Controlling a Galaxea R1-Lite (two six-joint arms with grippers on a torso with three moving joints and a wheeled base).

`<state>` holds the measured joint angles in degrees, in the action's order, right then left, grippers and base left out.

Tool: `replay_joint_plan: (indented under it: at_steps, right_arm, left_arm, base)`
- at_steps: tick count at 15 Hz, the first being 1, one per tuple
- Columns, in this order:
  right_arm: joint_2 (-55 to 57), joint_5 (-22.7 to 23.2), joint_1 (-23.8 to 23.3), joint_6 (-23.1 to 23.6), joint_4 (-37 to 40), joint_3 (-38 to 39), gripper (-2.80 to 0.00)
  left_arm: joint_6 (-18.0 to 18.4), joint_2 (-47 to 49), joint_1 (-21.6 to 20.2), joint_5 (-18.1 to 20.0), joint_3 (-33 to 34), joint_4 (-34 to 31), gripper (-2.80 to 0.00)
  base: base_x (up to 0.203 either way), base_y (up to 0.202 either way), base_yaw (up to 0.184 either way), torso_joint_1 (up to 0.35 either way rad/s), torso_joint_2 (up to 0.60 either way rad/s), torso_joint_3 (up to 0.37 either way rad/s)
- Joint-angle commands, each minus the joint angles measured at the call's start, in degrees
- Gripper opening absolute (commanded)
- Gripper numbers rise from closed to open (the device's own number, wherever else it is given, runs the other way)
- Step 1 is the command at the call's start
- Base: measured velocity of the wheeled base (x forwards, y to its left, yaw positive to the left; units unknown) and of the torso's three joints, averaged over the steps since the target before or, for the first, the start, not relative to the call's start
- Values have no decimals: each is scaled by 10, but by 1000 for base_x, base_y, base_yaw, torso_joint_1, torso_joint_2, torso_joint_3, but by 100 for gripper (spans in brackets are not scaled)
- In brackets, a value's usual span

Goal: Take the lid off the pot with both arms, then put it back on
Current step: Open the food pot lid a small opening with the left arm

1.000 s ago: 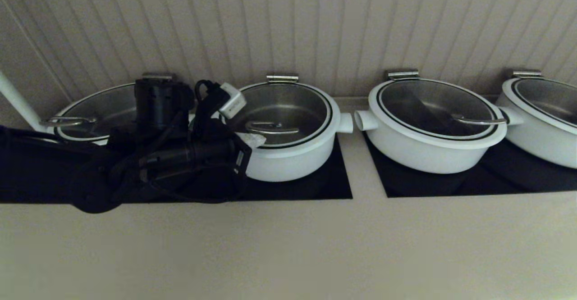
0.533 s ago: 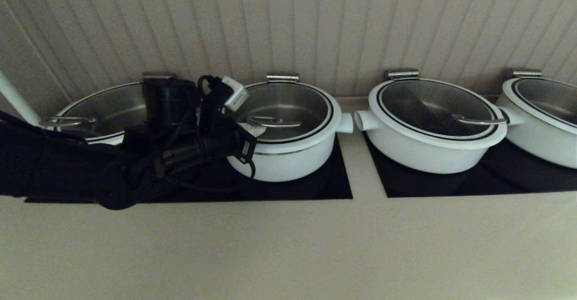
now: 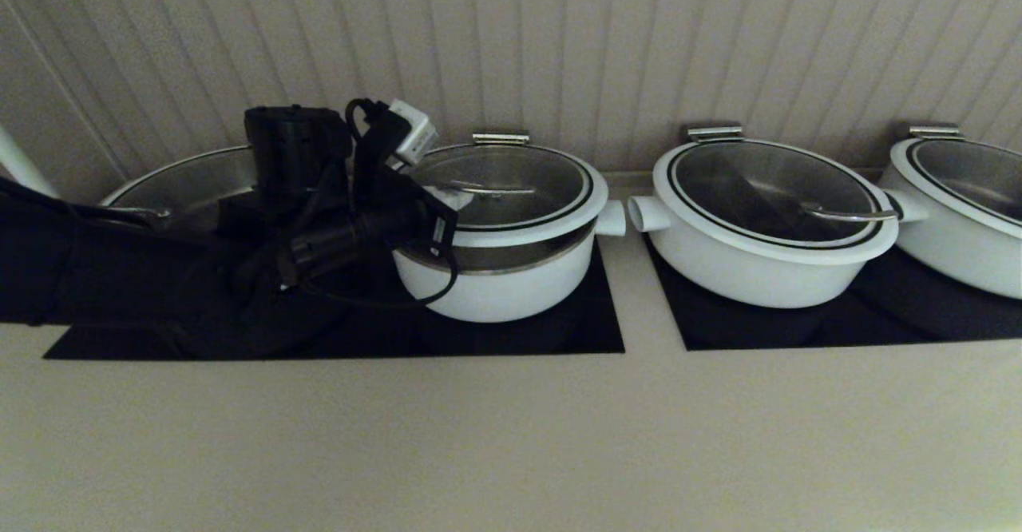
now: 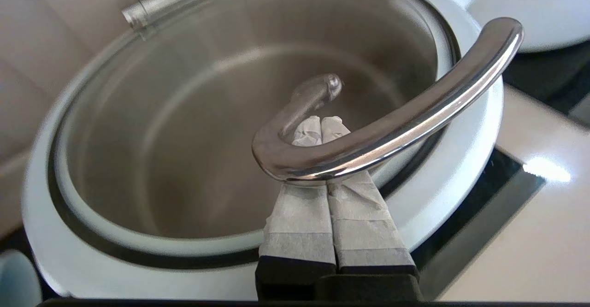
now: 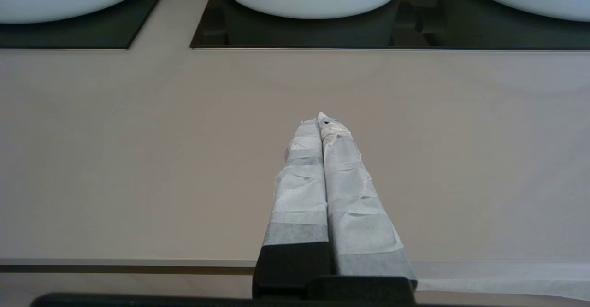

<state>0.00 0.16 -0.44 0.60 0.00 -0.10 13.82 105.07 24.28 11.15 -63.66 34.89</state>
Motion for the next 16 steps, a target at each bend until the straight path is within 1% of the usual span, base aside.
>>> replay_joint_plan:
  at_steps: [1, 6, 7, 10, 16]
  right_arm:
    - [1, 0, 0, 0, 0, 0, -280]
    - [1, 1, 0, 5, 1, 0, -280]
    - [1, 4, 0, 13, 1, 0, -280]
    - [1, 4, 0, 11, 2, -1, -280]
    - [5, 17, 0, 26, 25, -13, -280]
  left_arm:
    - [1, -4, 0, 0, -16, 1, -280]
    - [0, -7, -1, 0, -21, 2, -280]
    - [-2, -7, -2, 0, -21, 2, -280]
    - [-10, -6, -2, 0, -21, 3, -280]
    - [-15, 0, -3, 0, -21, 3, -280]
  base:
    - [0, 0, 0, 0, 0, 0]
    - [0, 0, 0, 0, 0, 0]
    - [0, 0, 0, 0, 0, 0]
    - [0, 0, 0, 0, 0, 0]
    - [0, 0, 0, 0, 0, 0]
